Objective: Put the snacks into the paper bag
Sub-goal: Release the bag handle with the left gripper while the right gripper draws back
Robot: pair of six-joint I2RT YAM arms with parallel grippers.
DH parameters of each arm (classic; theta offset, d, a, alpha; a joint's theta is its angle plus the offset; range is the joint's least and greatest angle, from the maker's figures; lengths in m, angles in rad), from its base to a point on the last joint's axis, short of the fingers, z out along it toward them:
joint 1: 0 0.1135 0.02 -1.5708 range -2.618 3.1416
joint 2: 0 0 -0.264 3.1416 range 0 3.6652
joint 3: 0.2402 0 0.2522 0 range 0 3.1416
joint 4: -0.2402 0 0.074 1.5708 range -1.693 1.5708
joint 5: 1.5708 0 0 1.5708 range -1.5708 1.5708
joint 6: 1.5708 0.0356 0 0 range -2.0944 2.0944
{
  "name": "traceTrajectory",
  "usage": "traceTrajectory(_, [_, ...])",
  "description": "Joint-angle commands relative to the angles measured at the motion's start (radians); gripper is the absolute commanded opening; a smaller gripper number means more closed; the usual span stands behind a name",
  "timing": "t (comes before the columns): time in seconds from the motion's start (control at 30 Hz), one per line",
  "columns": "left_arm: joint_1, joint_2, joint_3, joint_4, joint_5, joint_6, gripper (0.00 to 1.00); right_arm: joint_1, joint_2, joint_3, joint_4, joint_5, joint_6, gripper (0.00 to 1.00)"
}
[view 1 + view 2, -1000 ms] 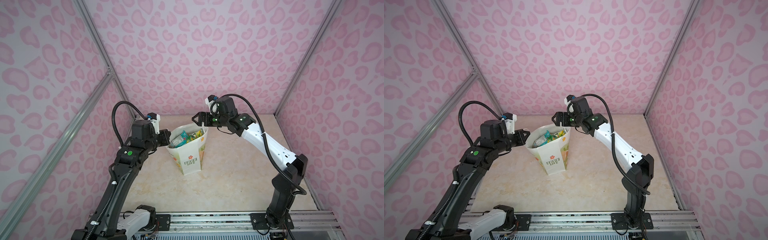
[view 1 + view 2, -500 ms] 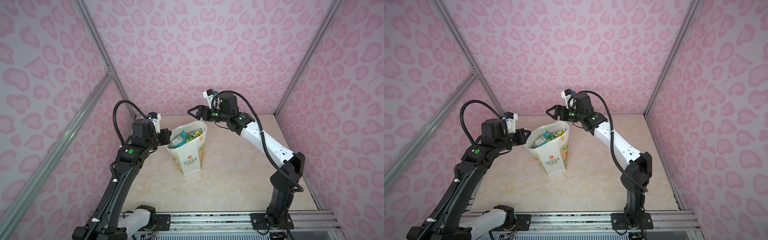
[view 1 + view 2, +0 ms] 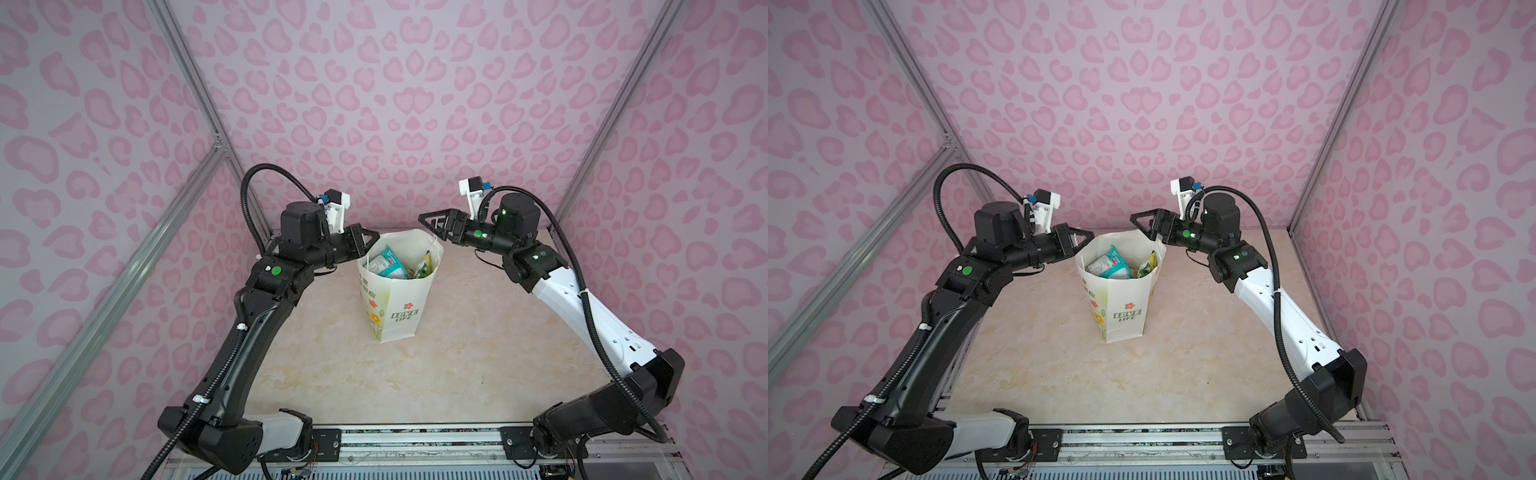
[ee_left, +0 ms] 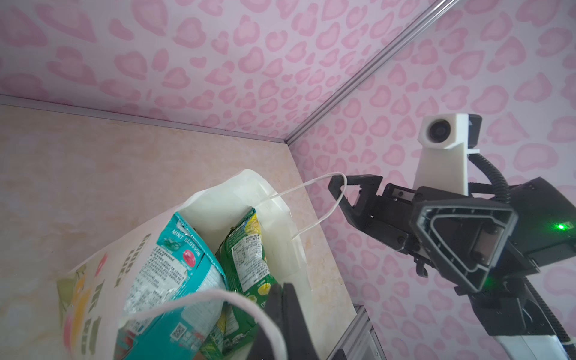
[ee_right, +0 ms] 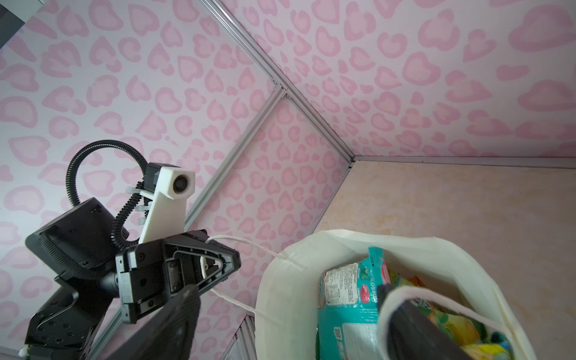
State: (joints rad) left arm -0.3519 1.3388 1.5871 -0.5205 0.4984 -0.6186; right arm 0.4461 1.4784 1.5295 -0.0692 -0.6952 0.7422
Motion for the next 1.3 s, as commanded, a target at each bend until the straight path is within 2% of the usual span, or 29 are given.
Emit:
traceTrajectory(0.0, [-0.014,0.029,0.025,0.144,0.015,-0.032,0.03,-0.028,-0.037,-0.023,0.070,0.012,-0.012,0.90])
traceTrajectory(0.23, [-0.031,0.077,-0.027,0.178,-0.012,-0.032,0.03,-0.047,-0.096,-0.112,0.031,0.029,-0.039,0.91])
traceTrajectory(0.43, [-0.037,0.092,-0.106,0.216,-0.003,-0.042,0.03,-0.048,-0.105,-0.199,0.064,0.022,-0.021,0.91])
traceTrajectory(0.57, [-0.038,0.087,-0.153,0.231,-0.009,-0.045,0.06,-0.049,-0.134,-0.250,0.064,0.063,-0.025,0.91])
traceTrajectory(0.63, [-0.037,0.083,-0.168,0.240,-0.011,-0.047,0.15,-0.049,-0.148,-0.261,0.032,0.124,-0.043,0.91])
traceTrajectory(0.7, [-0.038,0.079,-0.175,0.242,-0.006,-0.046,0.33,-0.053,-0.156,-0.266,0.006,0.167,-0.050,0.92])
traceTrajectory(0.77, [-0.037,0.073,-0.180,0.241,-0.008,-0.044,0.51,-0.059,-0.155,-0.266,-0.015,0.182,-0.048,0.92])
traceTrajectory(0.93, [-0.037,0.060,-0.184,0.208,-0.025,-0.028,0.79,-0.060,-0.152,-0.264,-0.066,0.207,-0.034,0.92])
traceTrajectory(1.0, [-0.038,0.052,-0.185,0.190,-0.033,-0.014,0.96,-0.057,-0.152,-0.261,-0.079,0.193,-0.022,0.92])
traceTrajectory(1.13, [-0.037,0.048,-0.158,0.128,-0.020,0.025,0.97,-0.047,-0.152,-0.247,-0.096,0.121,0.032,0.93])
traceTrajectory(1.27, [-0.035,0.033,-0.139,0.031,-0.039,0.066,0.97,-0.017,-0.188,-0.234,-0.180,0.151,0.031,0.94])
